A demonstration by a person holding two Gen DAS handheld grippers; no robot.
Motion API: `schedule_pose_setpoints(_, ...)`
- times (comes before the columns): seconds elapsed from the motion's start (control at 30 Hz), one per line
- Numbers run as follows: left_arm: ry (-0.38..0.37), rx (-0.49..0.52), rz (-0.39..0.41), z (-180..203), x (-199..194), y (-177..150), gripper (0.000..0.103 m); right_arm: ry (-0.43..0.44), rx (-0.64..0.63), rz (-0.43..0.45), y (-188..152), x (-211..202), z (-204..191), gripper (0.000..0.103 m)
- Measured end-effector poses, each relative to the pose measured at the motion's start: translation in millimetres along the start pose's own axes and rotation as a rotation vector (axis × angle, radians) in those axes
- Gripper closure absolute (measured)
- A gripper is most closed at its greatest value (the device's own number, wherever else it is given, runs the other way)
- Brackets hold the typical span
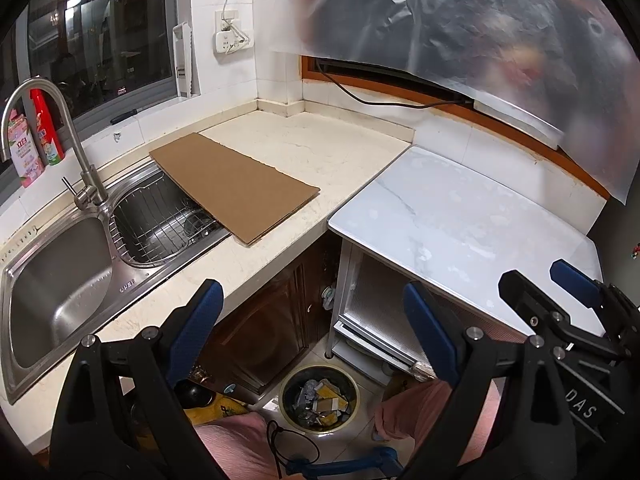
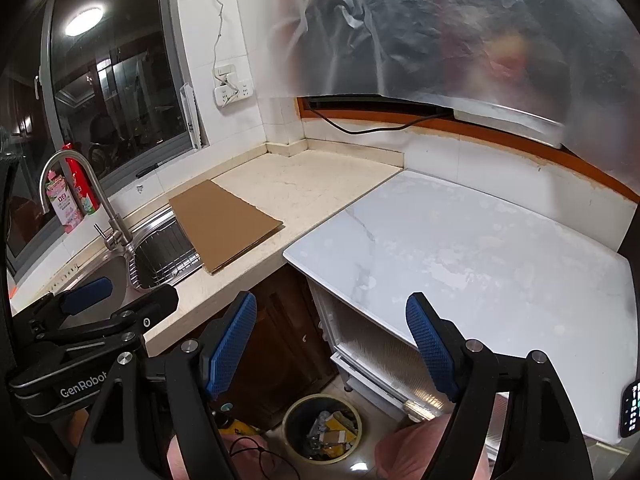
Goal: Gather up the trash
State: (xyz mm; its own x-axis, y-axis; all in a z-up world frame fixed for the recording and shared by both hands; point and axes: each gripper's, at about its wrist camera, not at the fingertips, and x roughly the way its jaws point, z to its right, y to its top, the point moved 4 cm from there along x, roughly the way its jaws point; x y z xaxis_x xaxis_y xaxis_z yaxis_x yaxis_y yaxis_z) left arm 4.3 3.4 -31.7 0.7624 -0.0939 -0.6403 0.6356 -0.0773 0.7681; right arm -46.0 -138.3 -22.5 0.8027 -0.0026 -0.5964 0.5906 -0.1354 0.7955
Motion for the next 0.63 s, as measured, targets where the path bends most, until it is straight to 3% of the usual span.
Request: schedule_pose_setpoints(0.63,0.011,0.014,-0.008,3.7,0.1,-3.9,0.014,-0.005,0.001,-0.007,-5.0,0.6,0.0,0.024)
